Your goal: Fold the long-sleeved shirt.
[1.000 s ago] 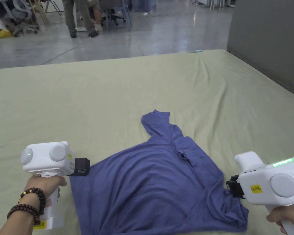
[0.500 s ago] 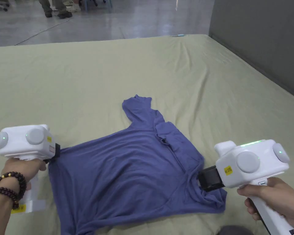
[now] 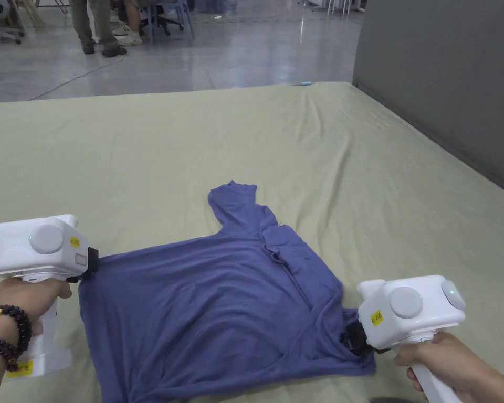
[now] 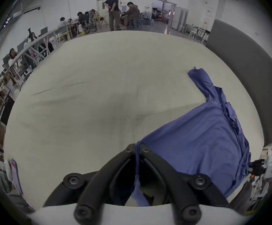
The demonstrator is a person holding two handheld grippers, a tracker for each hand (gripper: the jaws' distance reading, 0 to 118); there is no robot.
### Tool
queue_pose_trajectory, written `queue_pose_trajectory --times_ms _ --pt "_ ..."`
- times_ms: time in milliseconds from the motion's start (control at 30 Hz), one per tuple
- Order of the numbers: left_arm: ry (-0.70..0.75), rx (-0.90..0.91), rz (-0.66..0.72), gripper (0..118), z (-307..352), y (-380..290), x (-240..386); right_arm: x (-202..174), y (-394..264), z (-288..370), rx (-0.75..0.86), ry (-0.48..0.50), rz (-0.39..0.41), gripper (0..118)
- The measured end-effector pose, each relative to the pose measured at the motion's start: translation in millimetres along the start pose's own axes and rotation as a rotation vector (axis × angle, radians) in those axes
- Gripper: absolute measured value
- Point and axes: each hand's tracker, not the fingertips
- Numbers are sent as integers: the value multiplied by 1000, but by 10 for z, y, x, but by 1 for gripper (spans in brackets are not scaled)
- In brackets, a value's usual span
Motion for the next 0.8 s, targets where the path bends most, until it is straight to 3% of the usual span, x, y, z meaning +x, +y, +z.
queue_pose_trajectory --times_ms 33,100,233,433,600,800 --pt "-7 9 4 0 24 -5 -7 10 0 46 35 71 -14 7" --pt "-29 40 9 0 117 1 -18 42 1 221 76 44 -8 7" --pt "-98 117 56 0 459 121 -54 60 147 739 232 91 -9 6" --pt "-136 267 54 0 1182 621 -56 2 755 1775 506 86 18 6" --pt "-83 380 56 0 1773 1341 -51 -132 1661 2596 704 -14 78 5" --pt "-47 536 58 0 2409 2337 -81 -331 2828 3429 883 -92 92 5"
